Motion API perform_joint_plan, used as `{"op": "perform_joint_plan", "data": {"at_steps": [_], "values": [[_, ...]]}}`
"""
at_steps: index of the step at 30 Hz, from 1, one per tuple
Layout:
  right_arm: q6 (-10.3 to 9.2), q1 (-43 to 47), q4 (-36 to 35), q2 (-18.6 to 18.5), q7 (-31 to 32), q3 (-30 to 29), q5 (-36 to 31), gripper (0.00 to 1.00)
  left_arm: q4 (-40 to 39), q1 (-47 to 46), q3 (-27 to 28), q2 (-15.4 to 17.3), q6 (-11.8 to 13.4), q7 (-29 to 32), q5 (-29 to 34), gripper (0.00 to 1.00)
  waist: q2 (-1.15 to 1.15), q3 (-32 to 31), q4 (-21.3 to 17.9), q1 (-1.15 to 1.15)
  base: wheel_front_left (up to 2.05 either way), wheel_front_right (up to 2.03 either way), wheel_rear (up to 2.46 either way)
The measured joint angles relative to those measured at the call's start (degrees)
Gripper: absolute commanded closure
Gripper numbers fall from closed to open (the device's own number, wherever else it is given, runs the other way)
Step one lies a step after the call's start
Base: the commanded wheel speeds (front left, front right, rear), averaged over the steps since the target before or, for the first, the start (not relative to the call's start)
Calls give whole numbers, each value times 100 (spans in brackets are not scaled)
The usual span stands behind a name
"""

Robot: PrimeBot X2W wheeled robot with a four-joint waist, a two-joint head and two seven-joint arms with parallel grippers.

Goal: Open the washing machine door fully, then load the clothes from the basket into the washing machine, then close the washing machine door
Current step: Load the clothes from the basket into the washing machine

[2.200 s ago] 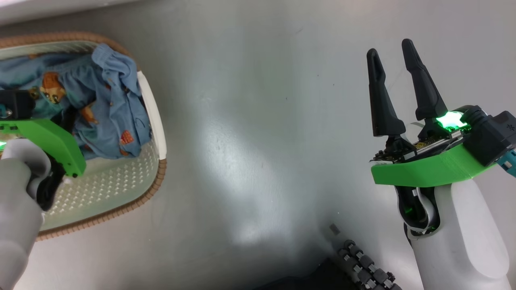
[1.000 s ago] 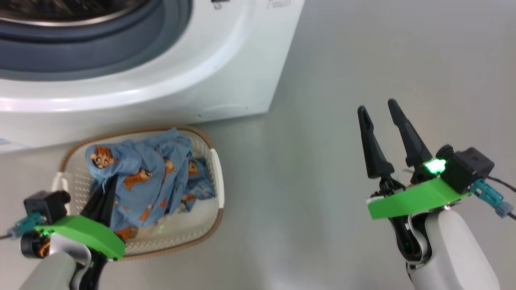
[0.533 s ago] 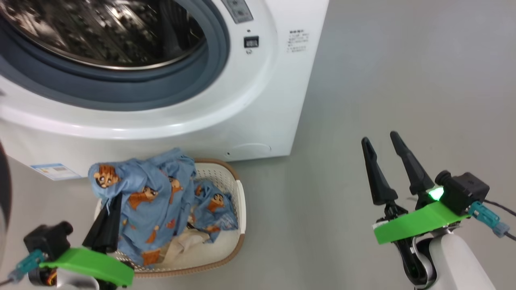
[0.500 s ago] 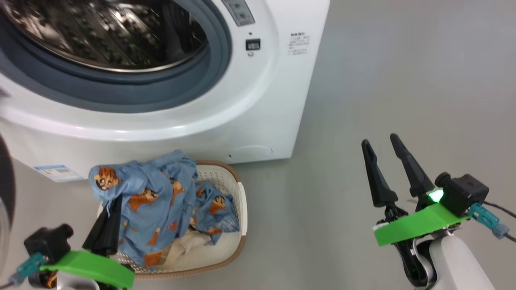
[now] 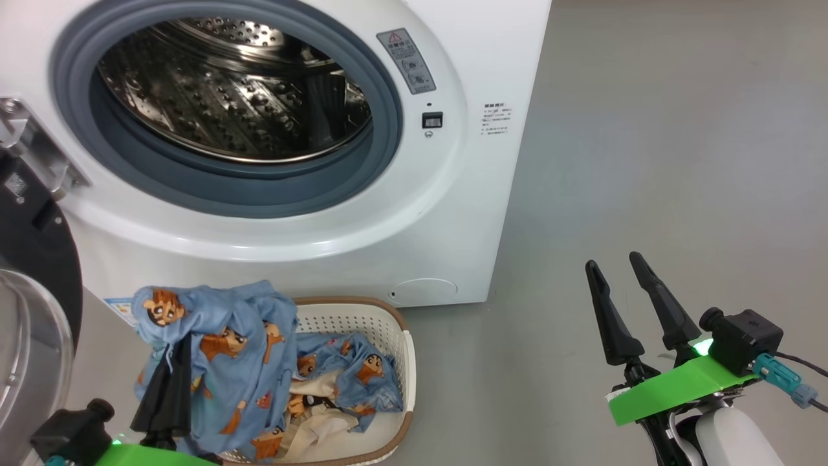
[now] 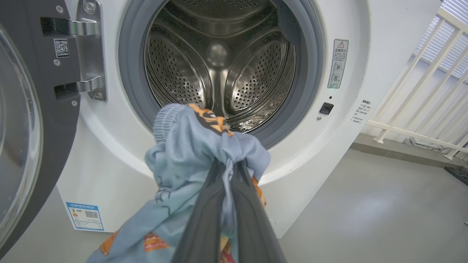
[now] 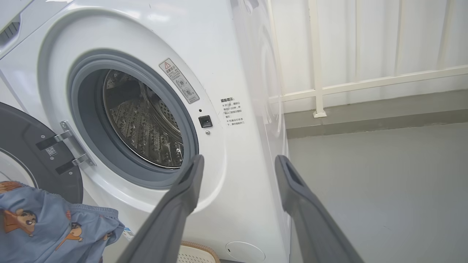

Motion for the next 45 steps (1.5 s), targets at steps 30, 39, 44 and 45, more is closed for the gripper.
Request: {"op": "perform_joint_plan", "data": {"at_steps": [30,39,44,45], "values": [[0,124,-9,-97,0,83,45,0,-110,-709,258,-107,-8,0,535,100,0,69,43,0,0,0,0],[0,-300,-140,-60,0,152,29,0,859,-2480,207,172,-53,-23,566,100,0,653,-100,0,0,0,0],[0,-495,-224,16,0,143,-18,0,1546,-3570,111,252,-54,-24,442,100,0,1120,-198,0,0,0,0],[0,-546,-245,30,0,144,-35,0,1685,-3773,59,292,-55,-24,403,100,0,1221,-222,0,0,0,0]]}}
